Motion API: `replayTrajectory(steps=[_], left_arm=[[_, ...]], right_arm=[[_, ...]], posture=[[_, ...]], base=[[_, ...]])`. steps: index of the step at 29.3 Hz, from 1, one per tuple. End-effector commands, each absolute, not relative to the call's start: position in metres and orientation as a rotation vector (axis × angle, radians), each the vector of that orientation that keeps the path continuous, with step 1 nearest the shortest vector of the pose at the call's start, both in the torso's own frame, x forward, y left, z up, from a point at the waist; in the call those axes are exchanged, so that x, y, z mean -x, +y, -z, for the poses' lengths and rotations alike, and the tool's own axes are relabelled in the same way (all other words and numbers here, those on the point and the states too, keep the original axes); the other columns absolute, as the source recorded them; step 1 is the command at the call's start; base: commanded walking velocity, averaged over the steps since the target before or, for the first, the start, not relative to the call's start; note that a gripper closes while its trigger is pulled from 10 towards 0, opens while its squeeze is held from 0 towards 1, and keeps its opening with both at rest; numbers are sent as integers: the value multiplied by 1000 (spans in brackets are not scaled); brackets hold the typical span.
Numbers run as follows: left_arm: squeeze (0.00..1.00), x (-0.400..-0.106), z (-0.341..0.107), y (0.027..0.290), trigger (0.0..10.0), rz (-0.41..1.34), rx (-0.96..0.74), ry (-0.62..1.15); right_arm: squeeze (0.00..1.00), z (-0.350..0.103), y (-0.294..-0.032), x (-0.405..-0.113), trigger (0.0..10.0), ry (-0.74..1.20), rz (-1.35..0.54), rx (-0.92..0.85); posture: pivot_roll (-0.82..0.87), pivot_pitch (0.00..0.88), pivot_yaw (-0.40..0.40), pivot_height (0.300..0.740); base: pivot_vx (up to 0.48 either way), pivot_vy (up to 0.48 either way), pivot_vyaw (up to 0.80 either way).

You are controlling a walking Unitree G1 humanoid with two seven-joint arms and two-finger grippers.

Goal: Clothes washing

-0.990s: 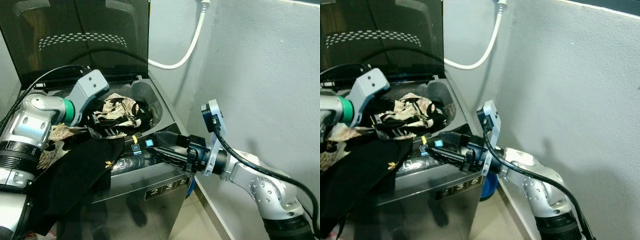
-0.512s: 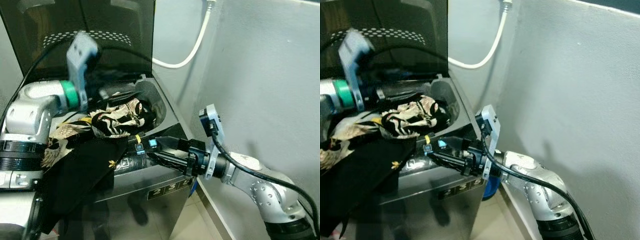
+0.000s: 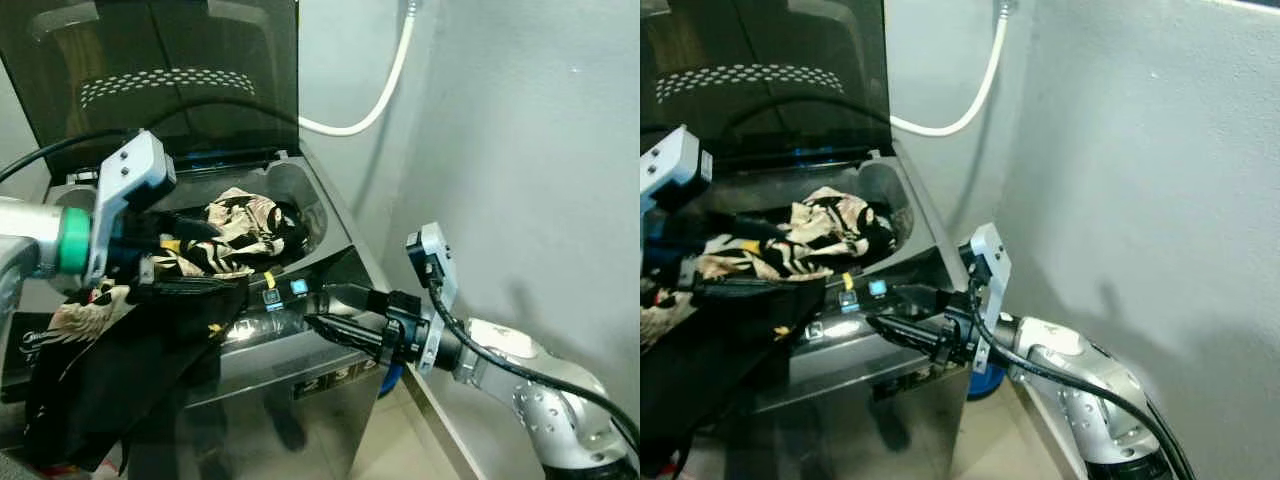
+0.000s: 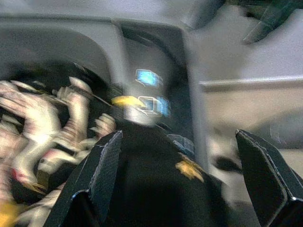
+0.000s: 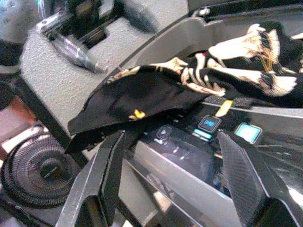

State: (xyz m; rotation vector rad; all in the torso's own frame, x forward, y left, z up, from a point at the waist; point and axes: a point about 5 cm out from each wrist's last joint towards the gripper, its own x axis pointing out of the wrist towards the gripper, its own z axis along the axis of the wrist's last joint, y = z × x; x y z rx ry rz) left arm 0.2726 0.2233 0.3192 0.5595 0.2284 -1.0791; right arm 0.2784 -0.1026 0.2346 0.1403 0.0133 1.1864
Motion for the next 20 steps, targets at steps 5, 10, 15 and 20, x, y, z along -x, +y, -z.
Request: replayTrajectory(steps=[5,10,15,20], left_arm=[[0,-258,-294,227,10000,1040,-628,426],[0,-258,-275,236,10000,967,-630,539],[0,-267,-255,248,10000,801,-581,622],[0,-280,-249,260,10000,612,-565,632]], right_arm=[[0,-232,-98,-275,10000,21,-1203,-135],[0,-231,-96,-275,10000,23,-1209,-131],[0,-231,-95,-274,10000,27,-1209,-125],[0,-230,-97,-274,10000,30,-1208,-119]], posture=[[65,67,71,740],[64,65,71,740],[59,62,73,740],[54,61,71,740]], base=[[0,0,0],[0,0,0],[0,0,0],[0,0,0]])
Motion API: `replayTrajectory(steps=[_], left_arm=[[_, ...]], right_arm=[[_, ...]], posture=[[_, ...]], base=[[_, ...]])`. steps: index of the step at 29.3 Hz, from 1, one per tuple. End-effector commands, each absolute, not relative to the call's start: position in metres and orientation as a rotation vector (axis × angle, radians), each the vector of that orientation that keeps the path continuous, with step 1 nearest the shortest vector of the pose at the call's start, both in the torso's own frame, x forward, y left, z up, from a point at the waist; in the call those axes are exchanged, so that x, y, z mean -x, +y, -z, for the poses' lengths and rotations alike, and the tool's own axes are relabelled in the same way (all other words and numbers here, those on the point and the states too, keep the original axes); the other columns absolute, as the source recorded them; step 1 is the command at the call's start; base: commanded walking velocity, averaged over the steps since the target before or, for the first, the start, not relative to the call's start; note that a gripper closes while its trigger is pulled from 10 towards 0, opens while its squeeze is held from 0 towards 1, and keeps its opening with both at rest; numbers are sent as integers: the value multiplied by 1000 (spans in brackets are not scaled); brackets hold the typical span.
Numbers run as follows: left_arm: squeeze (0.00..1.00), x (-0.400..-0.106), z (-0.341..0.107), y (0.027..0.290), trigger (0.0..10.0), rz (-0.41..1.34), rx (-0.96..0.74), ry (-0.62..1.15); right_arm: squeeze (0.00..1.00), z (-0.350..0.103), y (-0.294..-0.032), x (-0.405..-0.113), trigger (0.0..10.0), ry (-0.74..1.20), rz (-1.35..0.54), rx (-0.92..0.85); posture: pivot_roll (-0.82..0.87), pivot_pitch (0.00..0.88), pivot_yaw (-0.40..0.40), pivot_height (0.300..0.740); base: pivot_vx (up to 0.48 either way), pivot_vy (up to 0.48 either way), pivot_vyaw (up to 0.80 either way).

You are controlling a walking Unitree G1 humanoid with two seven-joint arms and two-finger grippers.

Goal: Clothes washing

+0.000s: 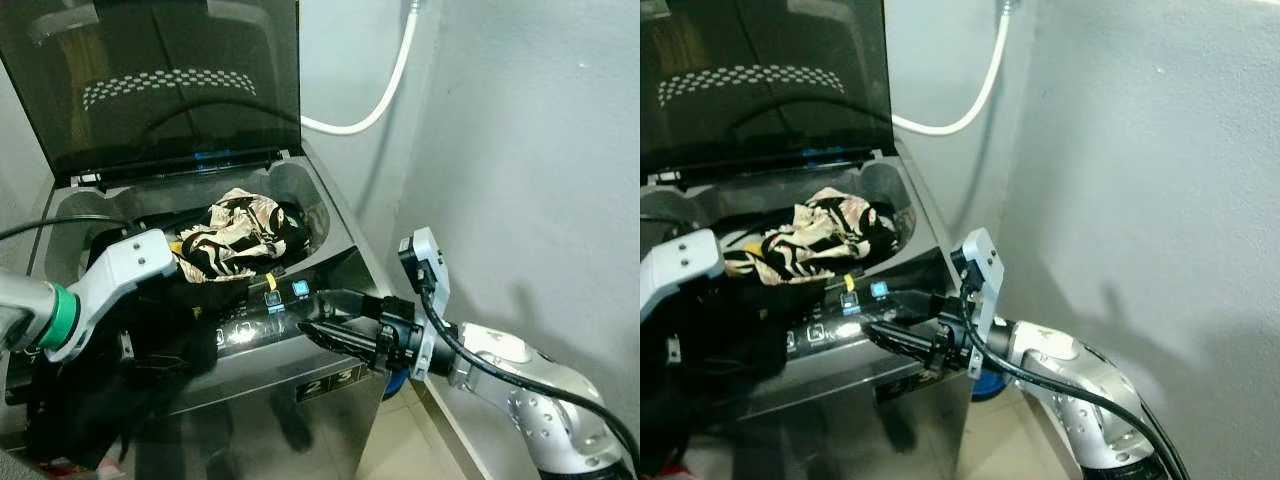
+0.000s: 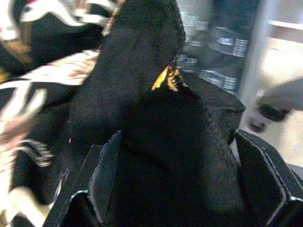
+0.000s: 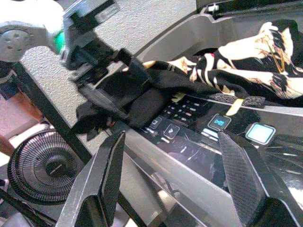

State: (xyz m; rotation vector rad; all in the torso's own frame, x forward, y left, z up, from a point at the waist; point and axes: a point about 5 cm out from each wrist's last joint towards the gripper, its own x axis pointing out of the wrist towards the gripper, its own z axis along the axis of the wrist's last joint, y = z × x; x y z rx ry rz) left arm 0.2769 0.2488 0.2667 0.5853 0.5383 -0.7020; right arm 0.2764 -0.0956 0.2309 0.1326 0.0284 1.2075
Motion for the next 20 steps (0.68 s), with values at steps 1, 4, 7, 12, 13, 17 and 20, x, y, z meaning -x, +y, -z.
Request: replayTrajectory(steps=[1,4,7,12,13,17,20], left_arm=[[0,-280,-249,260,10000,612,-565,632],[0,-283,-244,261,10000,585,-543,646],[0,-283,-241,261,10000,583,-535,651],[0,-291,-246,256,0,557,-482,596],[0,-296,-251,255,0,535,-475,545],[0,-306,-261,254,0,496,-453,449],[0,-321,-278,250,0,469,-388,302]], right_arm=[[0,-230,-97,-274,10000,30,-1208,-119],[0,-230,-98,-274,10000,31,-1206,-114],[0,-230,-98,-275,10000,31,-1206,-112],[0,-230,-101,-275,10000,33,-1197,-96],[0,-230,-101,-275,10000,33,-1196,-95],[0,-230,-102,-276,10000,32,-1193,-93],[0,-231,-102,-278,10000,30,-1190,-90]], posture=[[54,61,71,740],[50,61,71,740],[49,61,72,740],[45,65,69,740],[45,64,68,740],[47,66,64,740],[49,67,60,740]], base=[[0,0,0],[0,0,0],[0,0,0],[0,0,0],[0,0,0],[0,0,0],[0,0,0]])
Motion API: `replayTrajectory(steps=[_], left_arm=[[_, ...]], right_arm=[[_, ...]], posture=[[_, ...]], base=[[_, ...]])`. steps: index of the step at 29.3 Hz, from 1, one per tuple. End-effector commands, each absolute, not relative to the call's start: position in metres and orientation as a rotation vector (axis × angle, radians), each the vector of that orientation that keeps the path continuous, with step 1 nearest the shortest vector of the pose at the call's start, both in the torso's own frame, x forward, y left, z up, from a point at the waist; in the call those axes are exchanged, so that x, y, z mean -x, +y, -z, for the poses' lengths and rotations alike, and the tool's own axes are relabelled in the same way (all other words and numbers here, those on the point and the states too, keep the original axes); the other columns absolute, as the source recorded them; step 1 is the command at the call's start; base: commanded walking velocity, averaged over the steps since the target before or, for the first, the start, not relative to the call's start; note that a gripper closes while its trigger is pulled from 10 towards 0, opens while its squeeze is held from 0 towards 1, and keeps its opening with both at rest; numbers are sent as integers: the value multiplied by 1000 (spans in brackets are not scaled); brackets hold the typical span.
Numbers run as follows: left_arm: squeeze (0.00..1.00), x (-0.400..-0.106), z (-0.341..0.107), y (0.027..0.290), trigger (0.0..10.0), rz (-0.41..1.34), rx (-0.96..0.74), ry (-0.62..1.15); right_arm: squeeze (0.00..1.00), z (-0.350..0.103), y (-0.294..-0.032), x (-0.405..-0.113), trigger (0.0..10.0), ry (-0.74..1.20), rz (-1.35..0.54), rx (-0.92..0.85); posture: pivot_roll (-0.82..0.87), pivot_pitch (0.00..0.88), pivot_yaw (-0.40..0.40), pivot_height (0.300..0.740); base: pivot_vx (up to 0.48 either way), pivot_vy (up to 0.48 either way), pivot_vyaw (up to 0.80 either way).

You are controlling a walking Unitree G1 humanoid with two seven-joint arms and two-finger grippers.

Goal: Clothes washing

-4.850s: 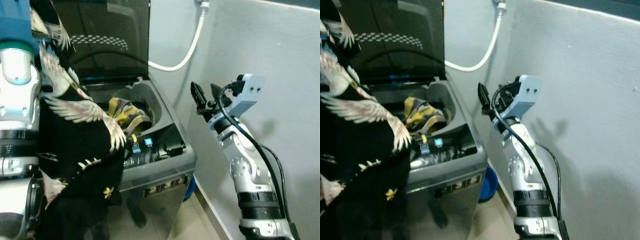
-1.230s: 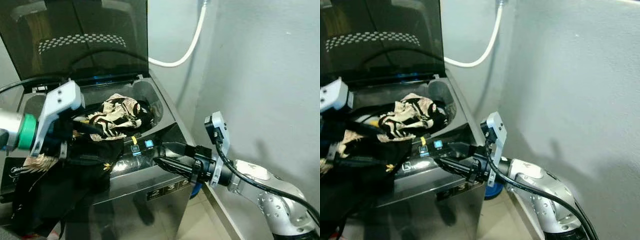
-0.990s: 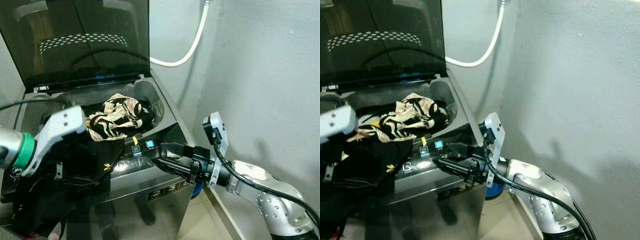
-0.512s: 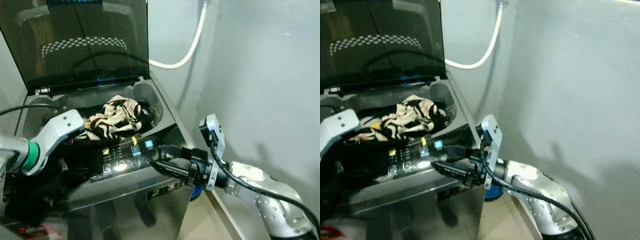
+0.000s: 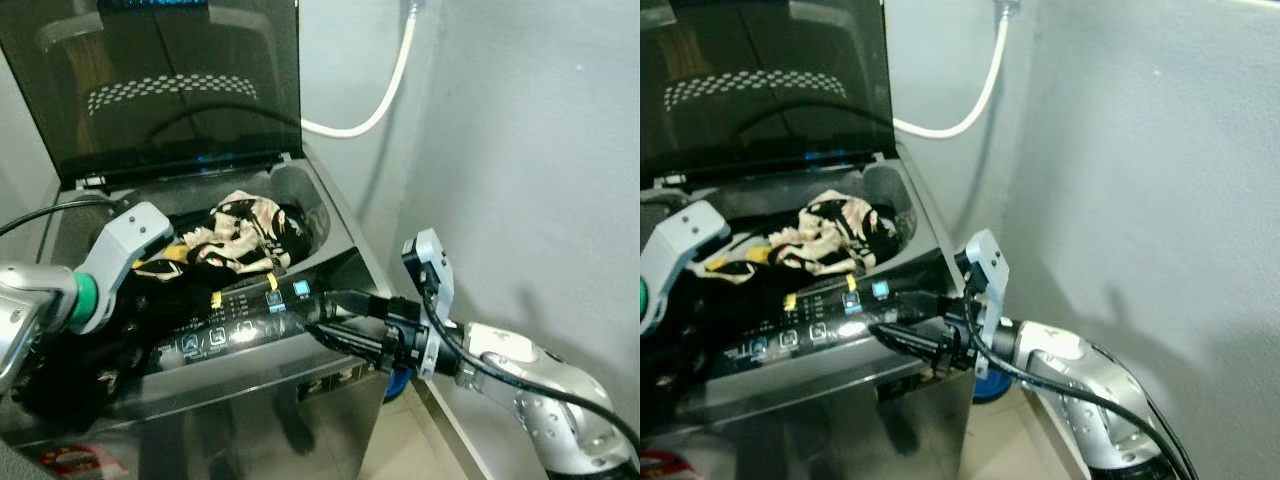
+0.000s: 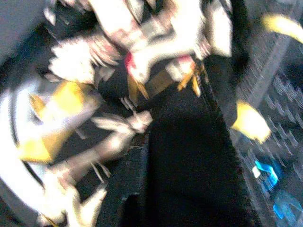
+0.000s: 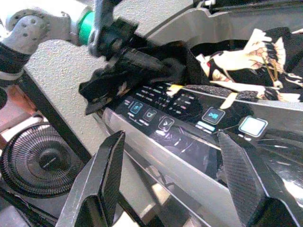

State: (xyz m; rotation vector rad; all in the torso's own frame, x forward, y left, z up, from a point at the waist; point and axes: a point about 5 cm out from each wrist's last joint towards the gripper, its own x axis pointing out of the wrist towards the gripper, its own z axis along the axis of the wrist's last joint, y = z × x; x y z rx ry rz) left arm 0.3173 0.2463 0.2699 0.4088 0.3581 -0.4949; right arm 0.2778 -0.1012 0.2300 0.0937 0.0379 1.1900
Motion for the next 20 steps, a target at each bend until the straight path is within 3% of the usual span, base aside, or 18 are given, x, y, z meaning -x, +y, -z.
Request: replayTrajectory(steps=[1,6,10,20], left_arm=[[0,-321,-278,250,0,469,-388,302],[0,-348,-297,246,0,405,-380,156],[0,-366,-345,236,0,290,-462,-190],[0,-367,-395,222,0,210,-465,-495]], right_arm=[[0,-231,-102,-278,10000,30,-1190,-90],[0,-232,-101,-281,10000,21,-1188,-89],[0,-234,-102,-286,10000,5,-1149,-88],[0,-237,-106,-291,10000,-22,-1085,-99]], posture=[[49,67,60,740],[50,72,51,740],[45,77,52,740],[38,84,69,740]], base=[[0,0,0],[0,0,0],[0,0,0],[0,0,0]])
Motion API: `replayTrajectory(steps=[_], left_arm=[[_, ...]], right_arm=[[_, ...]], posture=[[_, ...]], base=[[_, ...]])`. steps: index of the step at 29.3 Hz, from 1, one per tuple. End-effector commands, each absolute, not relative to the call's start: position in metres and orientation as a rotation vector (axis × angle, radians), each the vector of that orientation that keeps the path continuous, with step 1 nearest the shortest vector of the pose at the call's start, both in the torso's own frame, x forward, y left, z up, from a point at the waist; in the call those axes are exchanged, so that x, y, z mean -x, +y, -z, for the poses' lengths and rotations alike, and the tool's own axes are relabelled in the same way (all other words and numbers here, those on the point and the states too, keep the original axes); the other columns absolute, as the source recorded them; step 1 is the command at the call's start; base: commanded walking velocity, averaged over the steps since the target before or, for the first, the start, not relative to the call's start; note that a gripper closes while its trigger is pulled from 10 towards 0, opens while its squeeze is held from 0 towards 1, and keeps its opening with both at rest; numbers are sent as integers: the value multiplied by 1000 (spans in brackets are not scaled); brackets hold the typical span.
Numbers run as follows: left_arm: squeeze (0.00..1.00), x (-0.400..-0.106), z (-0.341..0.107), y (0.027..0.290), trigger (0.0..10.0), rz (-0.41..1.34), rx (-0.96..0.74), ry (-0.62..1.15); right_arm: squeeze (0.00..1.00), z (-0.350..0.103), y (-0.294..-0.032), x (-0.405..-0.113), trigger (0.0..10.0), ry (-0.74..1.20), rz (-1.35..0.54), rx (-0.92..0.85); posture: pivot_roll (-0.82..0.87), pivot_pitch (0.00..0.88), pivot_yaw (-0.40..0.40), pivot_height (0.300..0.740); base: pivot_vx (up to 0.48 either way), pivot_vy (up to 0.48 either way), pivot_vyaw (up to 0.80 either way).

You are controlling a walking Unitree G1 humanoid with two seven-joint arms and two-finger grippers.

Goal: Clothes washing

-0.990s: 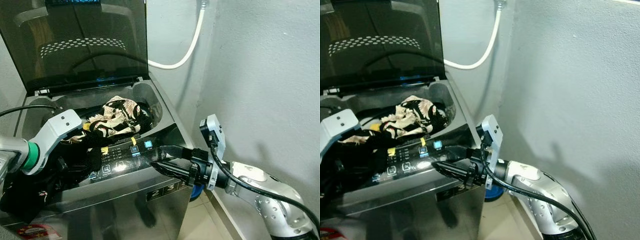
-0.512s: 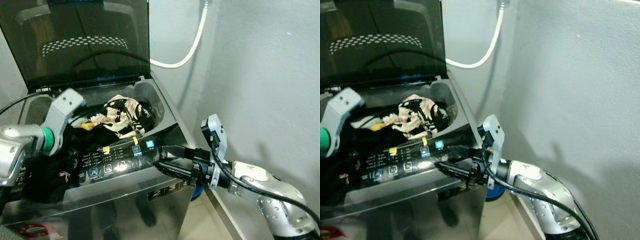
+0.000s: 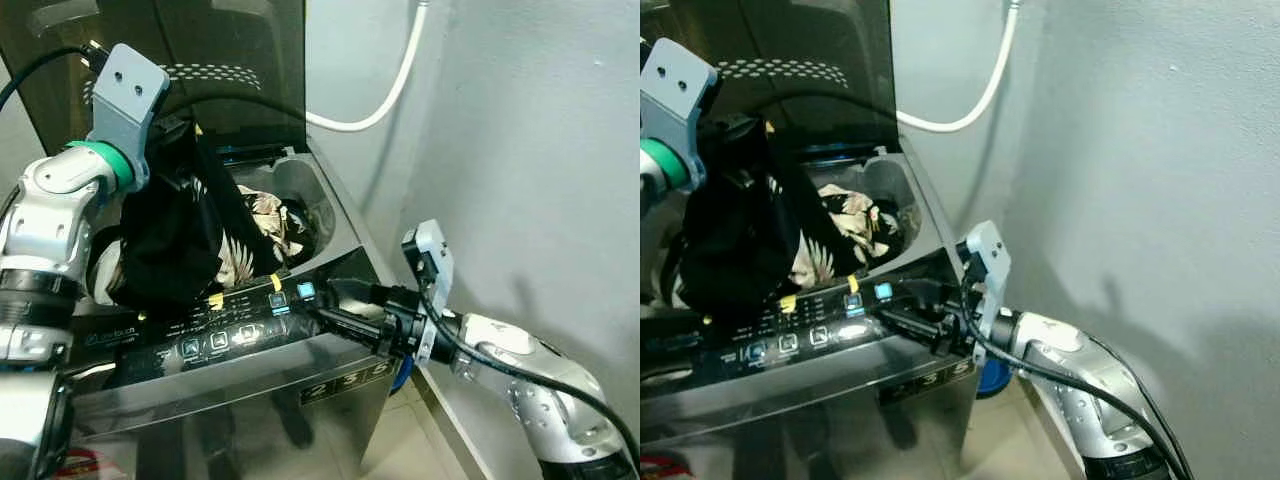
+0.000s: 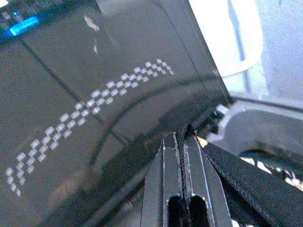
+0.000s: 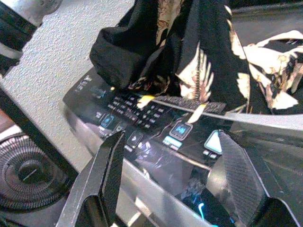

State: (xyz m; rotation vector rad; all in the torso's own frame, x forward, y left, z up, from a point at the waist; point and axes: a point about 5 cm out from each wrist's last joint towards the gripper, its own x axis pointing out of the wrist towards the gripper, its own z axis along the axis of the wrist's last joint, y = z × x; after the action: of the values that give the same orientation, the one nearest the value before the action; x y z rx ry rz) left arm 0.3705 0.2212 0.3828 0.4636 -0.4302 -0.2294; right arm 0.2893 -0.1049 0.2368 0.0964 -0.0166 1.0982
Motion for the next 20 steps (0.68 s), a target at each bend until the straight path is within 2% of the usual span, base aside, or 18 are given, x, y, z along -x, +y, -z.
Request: replayTrajectory(steps=[1,9,12,14,15,17,19,20], left_arm=[[0,-366,-402,219,0,204,-460,-565],[0,-365,-410,222,0,110,-524,-703],[0,-357,-435,225,0,15,-566,-851],[0,-357,-435,225,0,15,-566,-851],[0,-351,-448,225,0,-17,-580,-924],[0,-349,-454,224,0,-44,-596,-958],[0,-350,-455,224,0,-64,-629,-959],[0,-363,-439,224,0,-53,-685,-841]], right_arm=[[0,-237,-107,-291,10000,-29,-1070,-102],[0,-238,-108,-293,10000,-48,-1037,-113],[0,-241,-109,-299,10000,-75,-992,-118],[0,-241,-109,-299,10000,-75,-992,-118],[0,-242,-110,-302,10000,-87,-963,-128],[0,-243,-110,-305,10000,-98,-937,-138],[0,-243,-110,-306,10000,-102,-923,-144],[0,-242,-109,-306,10000,-100,-921,-147]], posture=[[37,86,71,740],[42,94,67,740],[51,99,67,740],[51,99,67,740],[56,101,69,740],[59,101,75,740],[58,100,78,740],[58,100,78,740]], base=[[0,0,0],[0,0,0],[0,0,0],[0,0,0],[0,0,0],[0,0,0],[0,0,0],[0,0,0]])
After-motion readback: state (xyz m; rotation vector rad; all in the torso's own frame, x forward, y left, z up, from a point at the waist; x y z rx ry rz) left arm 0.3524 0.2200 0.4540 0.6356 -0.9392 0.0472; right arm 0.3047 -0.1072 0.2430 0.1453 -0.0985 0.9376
